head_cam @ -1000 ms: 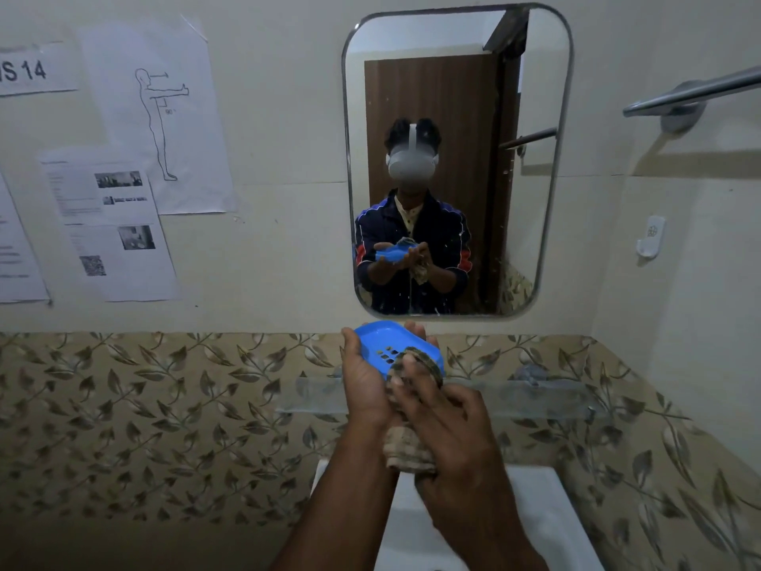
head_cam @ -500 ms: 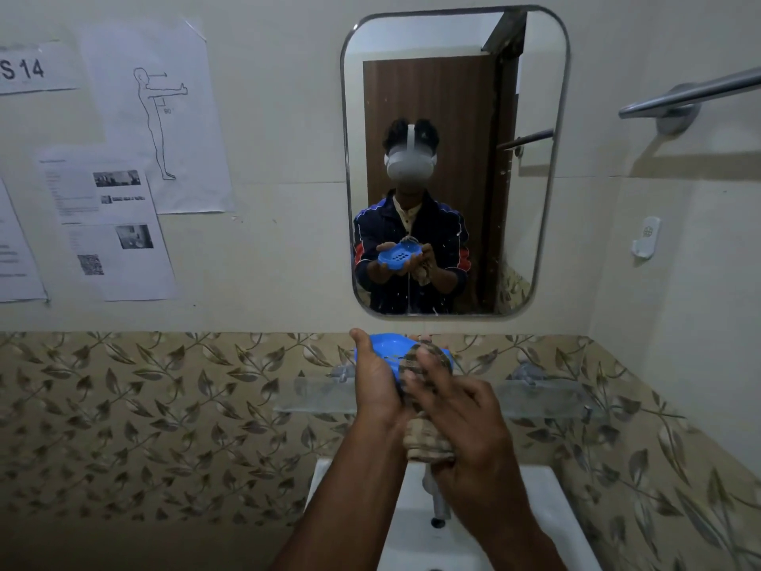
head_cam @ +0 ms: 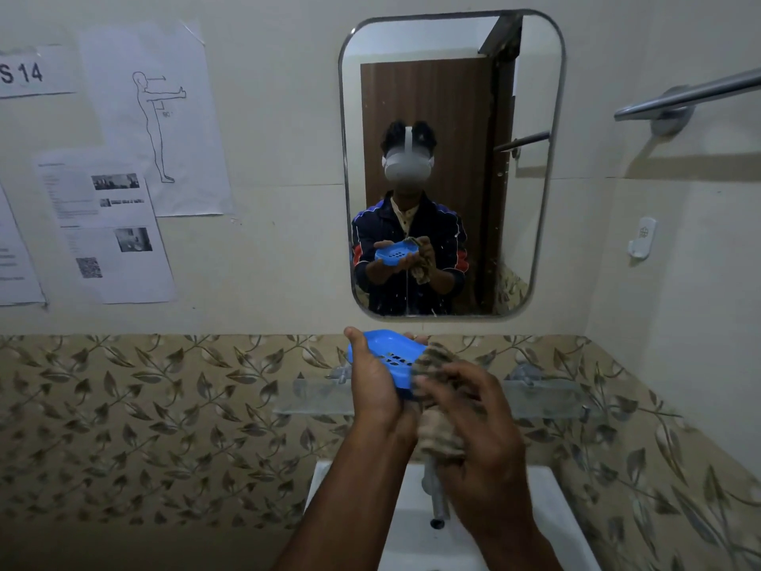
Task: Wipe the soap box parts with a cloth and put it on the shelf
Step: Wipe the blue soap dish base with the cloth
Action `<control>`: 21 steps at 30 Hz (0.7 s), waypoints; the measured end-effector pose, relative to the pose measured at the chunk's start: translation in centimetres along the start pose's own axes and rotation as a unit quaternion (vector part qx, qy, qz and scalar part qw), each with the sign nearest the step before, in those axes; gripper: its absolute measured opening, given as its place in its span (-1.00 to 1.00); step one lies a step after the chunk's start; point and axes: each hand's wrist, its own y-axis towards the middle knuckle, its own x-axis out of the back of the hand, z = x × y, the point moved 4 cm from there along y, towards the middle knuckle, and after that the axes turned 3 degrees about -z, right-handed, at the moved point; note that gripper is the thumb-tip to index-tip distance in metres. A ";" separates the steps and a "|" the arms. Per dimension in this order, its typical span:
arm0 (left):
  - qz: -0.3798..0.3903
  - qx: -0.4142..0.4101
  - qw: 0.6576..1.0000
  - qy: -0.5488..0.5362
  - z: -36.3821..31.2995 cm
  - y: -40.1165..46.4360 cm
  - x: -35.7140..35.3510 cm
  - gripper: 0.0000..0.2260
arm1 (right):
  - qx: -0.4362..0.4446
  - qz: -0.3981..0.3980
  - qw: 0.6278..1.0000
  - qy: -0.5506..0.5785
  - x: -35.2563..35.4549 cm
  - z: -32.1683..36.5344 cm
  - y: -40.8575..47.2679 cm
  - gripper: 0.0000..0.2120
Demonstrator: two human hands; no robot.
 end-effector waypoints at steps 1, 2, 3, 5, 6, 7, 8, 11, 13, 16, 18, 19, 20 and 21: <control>-0.003 -0.016 1.000 -0.023 -0.2 -0.2 0.0 -0.26 | -0.022 -0.017 1.000 -0.011 0.4 -0.9 0.3 -0.51; -0.013 -0.039 0.999 -0.033 -0.5 -0.3 0.0 -0.30 | -0.045 -0.028 0.998 -0.020 0.7 -1.7 0.5 -0.46; -0.009 -0.056 0.998 -0.032 -0.7 -0.6 -0.2 -0.34 | -0.059 -0.035 0.997 -0.023 0.9 -2.2 0.7 -0.42; 0.001 -0.063 0.998 -0.030 -0.9 -0.9 -0.7 -0.36 | -0.056 -0.043 0.997 -0.018 1.0 -1.9 0.8 -0.45; 0.001 -0.060 0.998 -0.029 -0.8 -0.7 -0.8 -0.34 | -0.041 -0.042 0.998 -0.011 1.0 -1.2 0.7 -0.49; 0.008 -0.051 0.998 -0.023 -0.7 -0.8 -1.0 -0.32 | -0.023 -0.034 0.999 0.003 0.9 -0.3 0.5 -0.53; 0.016 -0.037 0.999 -0.021 -0.6 -0.6 -1.0 -0.30 | -0.008 -0.022 1.000 0.016 0.8 0.5 0.3 -0.54; 0.007 -0.048 0.999 -0.012 -0.5 -0.6 -0.7 -0.33 | -0.005 -0.006 1.000 0.023 0.7 0.0 0.1 -0.52; 0.004 -0.071 0.997 -0.001 -0.6 -0.5 -0.5 -0.37 | -0.044 -0.024 0.999 0.005 1.1 -1.5 0.4 -0.46; 0.018 -0.092 0.995 0.017 -0.4 -0.6 -0.7 -0.39 | -0.035 -0.024 0.999 -0.002 1.3 -1.4 0.3 -0.44; 0.018 -0.096 0.995 0.030 -0.4 -0.6 -0.9 -0.28 | 0.005 0.000 1.000 0.012 1.0 -0.1 0.0 -0.51; 0.019 -0.103 0.994 0.031 -0.6 -0.8 -0.9 -0.26 | 0.019 0.009 1.000 0.017 0.9 0.4 -0.1 -0.53; 0.016 -0.115 0.993 0.032 -0.7 -0.7 -0.8 -0.27 | 0.028 0.010 0.999 0.019 0.9 0.6 -0.1 -0.54; 0.018 -0.130 0.991 0.039 -0.7 -0.7 -0.8 -0.30 | 0.031 0.008 0.999 0.015 1.0 0.5 -0.2 -0.55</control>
